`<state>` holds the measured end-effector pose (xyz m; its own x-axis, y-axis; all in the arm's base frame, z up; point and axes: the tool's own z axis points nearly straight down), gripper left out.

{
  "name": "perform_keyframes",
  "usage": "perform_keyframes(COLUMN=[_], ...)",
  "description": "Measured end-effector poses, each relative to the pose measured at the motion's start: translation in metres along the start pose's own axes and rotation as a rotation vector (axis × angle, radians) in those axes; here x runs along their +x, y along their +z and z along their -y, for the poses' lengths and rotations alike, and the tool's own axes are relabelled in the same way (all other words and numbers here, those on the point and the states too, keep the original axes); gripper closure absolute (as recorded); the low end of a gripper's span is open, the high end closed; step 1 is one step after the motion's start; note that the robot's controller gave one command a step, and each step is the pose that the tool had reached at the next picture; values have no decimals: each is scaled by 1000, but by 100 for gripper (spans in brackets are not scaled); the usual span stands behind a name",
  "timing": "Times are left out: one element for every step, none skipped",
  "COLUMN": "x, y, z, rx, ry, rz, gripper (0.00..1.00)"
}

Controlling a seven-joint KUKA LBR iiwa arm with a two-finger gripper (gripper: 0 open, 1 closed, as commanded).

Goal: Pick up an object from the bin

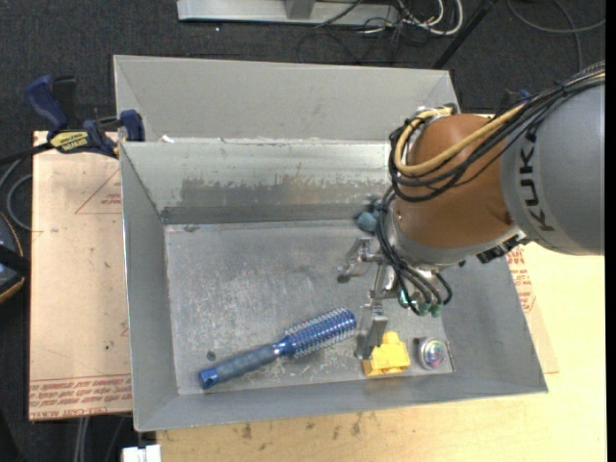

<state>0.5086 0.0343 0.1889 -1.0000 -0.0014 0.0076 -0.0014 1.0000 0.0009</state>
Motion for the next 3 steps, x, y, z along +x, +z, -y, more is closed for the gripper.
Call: perform_keyframes(x=[1, 2, -2], y=[117, 116, -77], z=[-2, -2, 1], rx=[-1, -1, 0], ry=[-48, -48, -22], rz=[24, 23, 18], gripper=[0, 100, 100])
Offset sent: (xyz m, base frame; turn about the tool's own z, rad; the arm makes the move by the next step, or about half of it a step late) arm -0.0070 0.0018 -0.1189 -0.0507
